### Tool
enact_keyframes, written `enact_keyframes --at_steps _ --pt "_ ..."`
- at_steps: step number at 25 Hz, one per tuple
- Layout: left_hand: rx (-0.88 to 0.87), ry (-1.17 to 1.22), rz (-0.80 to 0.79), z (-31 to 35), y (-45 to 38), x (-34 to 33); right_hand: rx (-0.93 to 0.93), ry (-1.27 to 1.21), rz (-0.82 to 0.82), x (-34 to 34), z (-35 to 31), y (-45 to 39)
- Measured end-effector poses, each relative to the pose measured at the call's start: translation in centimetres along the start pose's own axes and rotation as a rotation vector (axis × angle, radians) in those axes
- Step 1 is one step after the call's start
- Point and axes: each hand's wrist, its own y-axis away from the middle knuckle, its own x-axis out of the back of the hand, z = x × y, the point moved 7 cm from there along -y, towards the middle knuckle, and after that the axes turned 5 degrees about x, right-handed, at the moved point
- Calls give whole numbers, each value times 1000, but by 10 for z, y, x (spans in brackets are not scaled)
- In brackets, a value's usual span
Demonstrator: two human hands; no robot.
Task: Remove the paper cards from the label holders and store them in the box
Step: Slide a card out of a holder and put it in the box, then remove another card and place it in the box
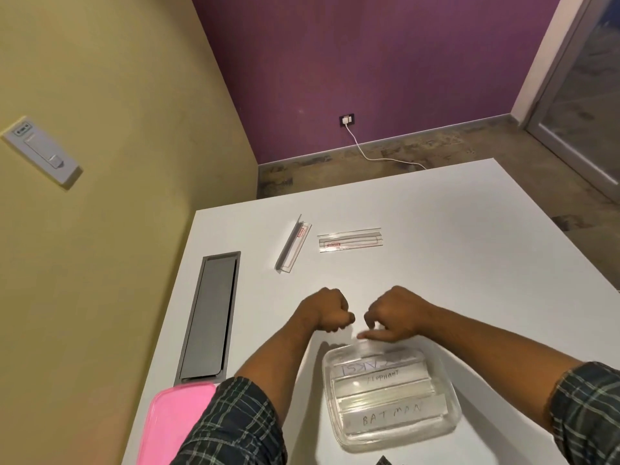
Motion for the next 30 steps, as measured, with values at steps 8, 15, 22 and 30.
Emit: enact_keyframes --at_steps 8,15,22,30 --pt "32 -139 238 -46 -95 70 -586 -127 -140 10 143 -72" --pt "65 -143 270 -63 -180 79 -862 -581 44 -37 219 -95" --pt "73 -104 175 -65 -223 68 -961 -1193 337 -82 237 -119" --pt "51 6 296 -67 -219 61 -1231 -1722 828 -95 235 -113"
